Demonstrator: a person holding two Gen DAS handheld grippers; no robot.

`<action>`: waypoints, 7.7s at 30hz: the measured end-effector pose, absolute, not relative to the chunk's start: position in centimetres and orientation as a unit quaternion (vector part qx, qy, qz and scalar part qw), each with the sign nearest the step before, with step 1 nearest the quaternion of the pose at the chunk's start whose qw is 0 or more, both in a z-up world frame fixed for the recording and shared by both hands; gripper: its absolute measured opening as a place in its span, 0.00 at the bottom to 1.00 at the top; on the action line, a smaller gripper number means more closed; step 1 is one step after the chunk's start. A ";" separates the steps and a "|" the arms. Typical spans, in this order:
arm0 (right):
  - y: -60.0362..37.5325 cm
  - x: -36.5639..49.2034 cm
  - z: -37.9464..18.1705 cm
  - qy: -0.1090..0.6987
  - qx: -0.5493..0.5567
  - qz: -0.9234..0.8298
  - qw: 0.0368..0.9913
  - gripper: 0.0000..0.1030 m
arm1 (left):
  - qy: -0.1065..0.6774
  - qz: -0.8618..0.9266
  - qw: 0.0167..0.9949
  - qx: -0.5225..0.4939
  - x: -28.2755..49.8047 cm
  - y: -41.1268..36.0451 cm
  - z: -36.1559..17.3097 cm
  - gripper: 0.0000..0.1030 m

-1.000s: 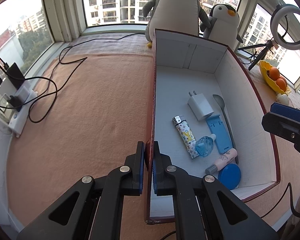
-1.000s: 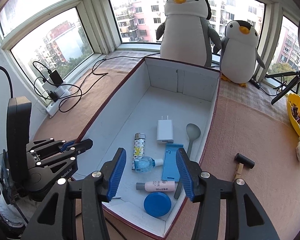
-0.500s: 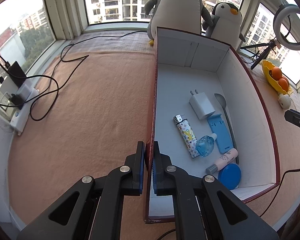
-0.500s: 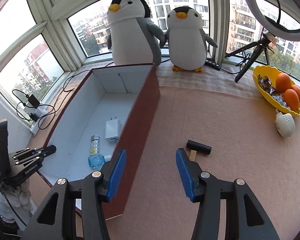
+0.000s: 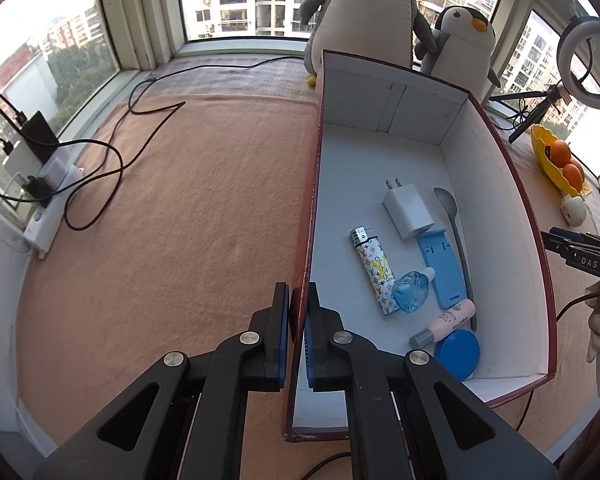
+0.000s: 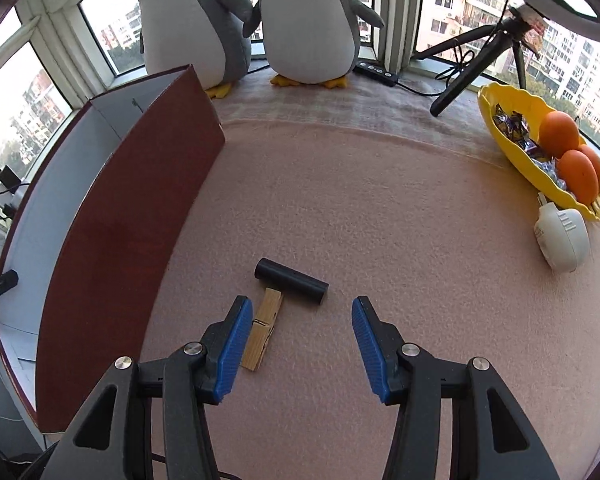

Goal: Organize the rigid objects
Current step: 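Move the right gripper to the black-headed hammer and grasp its head, then carry the hammer into the box and open the right gripper, then move the right gripper to the wooden clothespin and grasp it, then carry the clothespin into the box and release it beside the hammer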

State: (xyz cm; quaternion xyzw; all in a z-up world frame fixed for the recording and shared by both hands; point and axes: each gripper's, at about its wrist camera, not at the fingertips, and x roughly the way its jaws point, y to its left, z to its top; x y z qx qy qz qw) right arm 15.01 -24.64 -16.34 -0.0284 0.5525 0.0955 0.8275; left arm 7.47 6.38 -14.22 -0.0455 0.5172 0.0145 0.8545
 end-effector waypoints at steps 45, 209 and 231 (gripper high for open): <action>-28.1 16.7 -17.3 0.555 0.008 0.058 0.830 0.14 | 0.519 0.016 0.853 -0.050 7.7 6.1 -14.2 0.13; -17.5 11.4 -6.2 0.468 0.008 0.132 0.874 0.11 | 0.513 0.006 0.857 -0.047 7.2 6.6 -14.1 0.06; -8.5 9.0 -7.0 0.479 -0.053 0.199 0.853 0.11 | 0.502 -0.006 0.863 -0.046 7.0 6.7 -14.2 0.06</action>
